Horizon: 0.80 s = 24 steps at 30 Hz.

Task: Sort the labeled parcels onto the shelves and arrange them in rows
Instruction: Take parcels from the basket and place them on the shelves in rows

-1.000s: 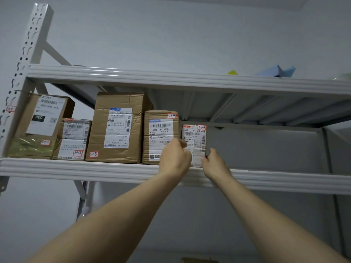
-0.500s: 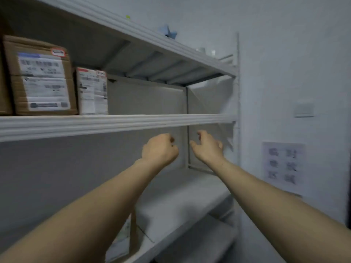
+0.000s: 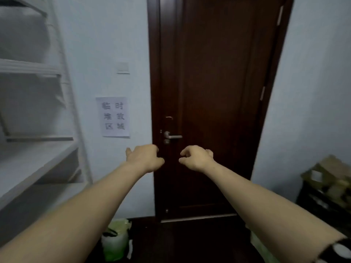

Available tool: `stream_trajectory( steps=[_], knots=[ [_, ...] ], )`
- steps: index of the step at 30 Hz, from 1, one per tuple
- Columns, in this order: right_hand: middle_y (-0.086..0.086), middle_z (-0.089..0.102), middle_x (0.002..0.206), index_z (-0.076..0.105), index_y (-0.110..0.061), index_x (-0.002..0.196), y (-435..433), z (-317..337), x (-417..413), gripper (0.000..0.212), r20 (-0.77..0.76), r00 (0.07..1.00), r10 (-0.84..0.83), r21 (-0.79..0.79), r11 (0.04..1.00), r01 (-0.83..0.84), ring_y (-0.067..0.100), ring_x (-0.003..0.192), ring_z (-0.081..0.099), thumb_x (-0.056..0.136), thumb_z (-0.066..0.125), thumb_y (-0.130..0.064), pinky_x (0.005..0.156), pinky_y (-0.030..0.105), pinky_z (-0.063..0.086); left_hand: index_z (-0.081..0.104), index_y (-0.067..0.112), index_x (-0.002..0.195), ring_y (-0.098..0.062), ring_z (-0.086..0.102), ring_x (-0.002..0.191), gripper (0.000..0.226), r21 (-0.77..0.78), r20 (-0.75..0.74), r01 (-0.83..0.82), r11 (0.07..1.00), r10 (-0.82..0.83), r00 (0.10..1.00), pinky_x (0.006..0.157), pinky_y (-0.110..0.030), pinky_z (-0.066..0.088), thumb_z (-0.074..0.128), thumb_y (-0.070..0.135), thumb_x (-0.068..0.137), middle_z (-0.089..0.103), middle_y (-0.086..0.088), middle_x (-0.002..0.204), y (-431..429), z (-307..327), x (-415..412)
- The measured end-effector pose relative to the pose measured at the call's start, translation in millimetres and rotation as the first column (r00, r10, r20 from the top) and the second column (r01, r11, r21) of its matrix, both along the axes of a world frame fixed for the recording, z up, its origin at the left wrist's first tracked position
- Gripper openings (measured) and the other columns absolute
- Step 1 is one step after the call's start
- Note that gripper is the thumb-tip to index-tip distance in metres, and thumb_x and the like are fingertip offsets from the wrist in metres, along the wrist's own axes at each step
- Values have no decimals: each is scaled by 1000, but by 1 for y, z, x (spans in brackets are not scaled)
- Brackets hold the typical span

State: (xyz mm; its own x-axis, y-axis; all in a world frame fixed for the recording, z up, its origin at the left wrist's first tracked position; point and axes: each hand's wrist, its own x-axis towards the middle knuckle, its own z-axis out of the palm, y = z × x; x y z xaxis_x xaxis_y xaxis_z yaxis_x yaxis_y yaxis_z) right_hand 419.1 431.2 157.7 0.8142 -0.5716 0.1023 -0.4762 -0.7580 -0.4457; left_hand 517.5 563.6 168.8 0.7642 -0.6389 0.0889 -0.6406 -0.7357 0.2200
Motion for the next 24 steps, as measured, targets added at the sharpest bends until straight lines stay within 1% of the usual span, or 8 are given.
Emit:
stream_trajectory(
  steps=[4,8,12,15,18,20,22,24],
  knots=[
    [-5,60,123,59,-25,123,-91,-25,-108,32,-34,989,-147,9,989,147,15,123,50,93,54,-35,117,46,10,47,25,137,-24,44,130,51,-9,-67,196,981,-196,978,116,-51,15,55,40,89,55,0,135,-119,-25,-85],
    [-3,61,122,59,-24,121,-183,-42,-229,30,-69,945,-321,53,944,325,18,122,50,93,54,-35,115,42,17,45,25,139,-23,43,132,53,-11,-122,372,928,-370,921,116,-52,14,55,41,90,52,0,138,-238,-54,-183],
    [4,64,119,64,-12,115,-262,-60,-340,29,-77,863,-499,154,849,505,23,115,54,93,56,-30,108,40,31,47,25,138,-22,44,131,51,-11,-151,507,862,-503,851,115,-48,20,55,41,90,52,1,139,-333,-79,-279],
    [9,68,108,66,-5,106,-313,-80,-399,29,-31,792,-610,226,768,600,24,102,59,89,60,-28,100,40,40,45,24,140,-22,44,131,54,12,-187,578,816,-566,803,114,-46,25,54,41,90,51,0,140,-390,-99,-330],
    [2,68,93,66,-11,91,-357,-104,-435,24,-10,729,-684,303,693,655,23,95,60,85,62,-34,96,43,45,49,21,135,-24,49,125,49,54,-212,619,783,-597,774,110,-43,30,52,40,90,54,-3,135,-440,-117,-361],
    [3,67,90,63,-15,81,-384,-117,-449,14,3,698,-716,351,654,670,27,96,62,85,62,-29,93,42,47,53,21,129,-25,51,121,42,58,-204,640,766,-619,759,105,-39,35,52,38,91,57,-3,130,-471,-124,-373],
    [7,66,106,64,-15,98,-411,-127,-459,13,20,660,-751,391,613,686,28,106,60,89,60,-23,94,40,48,53,21,128,-25,54,118,41,27,-211,649,760,-631,747,98,-35,42,53,37,91,58,-3,128,-504,-131,-380],
    [7,57,127,55,-11,125,-441,-132,-465,33,46,618,-785,386,584,714,25,116,54,94,54,-20,94,33,45,55,19,127,-24,56,114,41,-38,-243,647,761,-635,733,90,-34,49,55,36,89,59,-4,126,-544,-137,-382]
  ],
)
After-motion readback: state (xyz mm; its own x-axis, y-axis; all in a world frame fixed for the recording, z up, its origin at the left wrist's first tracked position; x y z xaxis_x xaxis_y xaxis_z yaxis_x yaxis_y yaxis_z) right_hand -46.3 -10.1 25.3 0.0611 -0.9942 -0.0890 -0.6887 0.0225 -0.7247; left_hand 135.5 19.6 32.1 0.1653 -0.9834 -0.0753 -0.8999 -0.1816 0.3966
